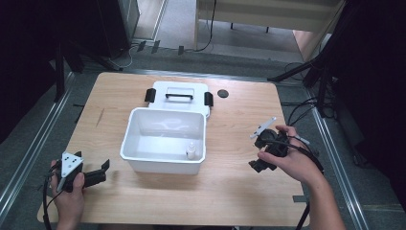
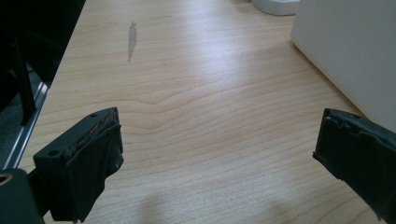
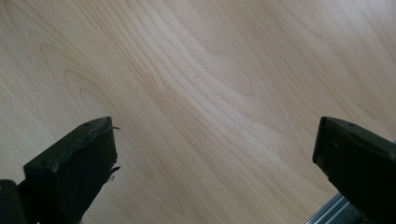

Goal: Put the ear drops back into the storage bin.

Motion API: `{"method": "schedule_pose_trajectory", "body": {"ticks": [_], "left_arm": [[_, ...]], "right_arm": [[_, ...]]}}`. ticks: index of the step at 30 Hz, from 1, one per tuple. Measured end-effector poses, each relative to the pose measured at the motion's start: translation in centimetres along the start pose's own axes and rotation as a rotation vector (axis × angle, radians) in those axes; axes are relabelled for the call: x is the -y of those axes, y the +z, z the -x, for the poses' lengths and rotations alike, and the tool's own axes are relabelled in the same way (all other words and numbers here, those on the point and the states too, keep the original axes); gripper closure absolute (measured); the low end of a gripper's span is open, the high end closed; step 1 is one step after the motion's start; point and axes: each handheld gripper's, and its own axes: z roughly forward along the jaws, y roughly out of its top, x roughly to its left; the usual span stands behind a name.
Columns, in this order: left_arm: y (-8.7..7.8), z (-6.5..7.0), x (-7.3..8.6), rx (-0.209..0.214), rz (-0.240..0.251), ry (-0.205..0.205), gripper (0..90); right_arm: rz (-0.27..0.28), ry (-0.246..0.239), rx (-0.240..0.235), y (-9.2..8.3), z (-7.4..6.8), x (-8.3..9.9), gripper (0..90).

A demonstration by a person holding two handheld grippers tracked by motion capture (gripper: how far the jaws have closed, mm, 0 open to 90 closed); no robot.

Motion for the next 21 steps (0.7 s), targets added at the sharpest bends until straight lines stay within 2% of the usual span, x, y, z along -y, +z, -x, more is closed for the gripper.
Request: {"method": "schedule_pose_trajectory", "body": {"ticks": [6, 12, 17, 19, 21], "left_arm": [[0.0, 0.0, 0.0, -0.002, -0.001, 0.002, 1.4], [0.0, 0.0, 0.0, -0.003, -0.003, 0.007, 1.4], [0.0, 0.1, 0.0, -0.007, -0.003, 0.011, 1.4], [0.0, 0.1, 0.0, -0.007, -0.002, 0.012, 1.4], [0.0, 0.1, 0.0, -0.008, 0.000, 0.012, 1.4]], "right_arm": [[0.007, 0.034, -0.004, 1.0, 0.2, 2.2, 0.0], [0.030, 0.102, -0.003, 2.3, 0.3, 5.2, 0.0], [0.098, 0.162, -0.004, 3.6, 0.2, 7.6, 0.0], [0.146, 0.191, 0.000, 4.0, 0.0, 8.7, 1.2], [0.210, 0.245, 0.008, 4.4, -0.2, 9.9, 4.2]]}}
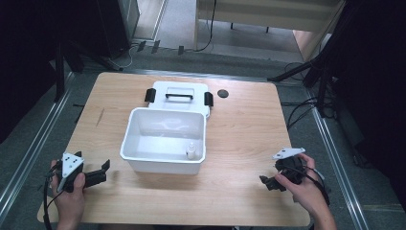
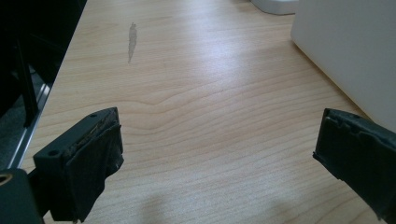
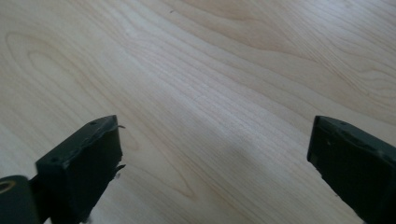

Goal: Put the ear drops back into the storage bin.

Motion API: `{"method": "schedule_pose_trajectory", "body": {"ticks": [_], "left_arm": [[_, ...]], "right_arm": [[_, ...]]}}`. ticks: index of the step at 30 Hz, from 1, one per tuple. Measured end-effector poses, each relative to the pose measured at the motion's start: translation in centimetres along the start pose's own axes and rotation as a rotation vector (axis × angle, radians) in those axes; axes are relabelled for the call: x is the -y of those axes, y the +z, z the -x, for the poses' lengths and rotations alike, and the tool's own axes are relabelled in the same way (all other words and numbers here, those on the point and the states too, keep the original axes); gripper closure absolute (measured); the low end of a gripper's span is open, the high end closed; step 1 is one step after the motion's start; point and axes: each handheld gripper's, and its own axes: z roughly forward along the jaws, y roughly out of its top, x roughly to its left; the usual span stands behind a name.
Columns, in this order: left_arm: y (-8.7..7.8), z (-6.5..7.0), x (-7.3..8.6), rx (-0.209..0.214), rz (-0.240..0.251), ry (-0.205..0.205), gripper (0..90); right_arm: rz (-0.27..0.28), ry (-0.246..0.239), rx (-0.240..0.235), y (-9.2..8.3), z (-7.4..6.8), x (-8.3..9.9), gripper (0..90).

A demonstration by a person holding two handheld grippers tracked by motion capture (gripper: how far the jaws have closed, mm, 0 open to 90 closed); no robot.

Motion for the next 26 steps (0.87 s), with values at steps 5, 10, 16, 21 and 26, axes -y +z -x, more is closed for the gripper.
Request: {"method": "schedule_pose_trajectory", "body": {"ticks": [5, 10, 16, 21, 26], "left_arm": [[0.0, 0.1, 0.0, -0.003, 0.002, 0.002, 1.4], [0.0, 0.1, 0.0, -0.004, 0.000, 0.004, 1.4], [0.0, 0.1, 0.0, -0.004, -0.007, 0.012, 1.4], [0.1, 0.1, 0.0, -0.005, -0.009, 0.013, 1.4], [0.1, 0.2, -0.1, -0.011, -0.013, 0.014, 1.4]], "right_arm": [[0.155, 0.104, -0.002, 0.2, 0.1, 3.1, 4.4], [0.322, 0.195, 0.017, 0.2, 0.0, 5.9, 3.1], [0.524, 0.373, 0.003, 0.5, 0.1, 8.9, 3.3], [0.611, 0.418, -0.003, 0.1, 0.3, 9.5, 5.2], [0.623, 0.424, -0.005, 0.6, 0.1, 9.7, 6.4]]}}
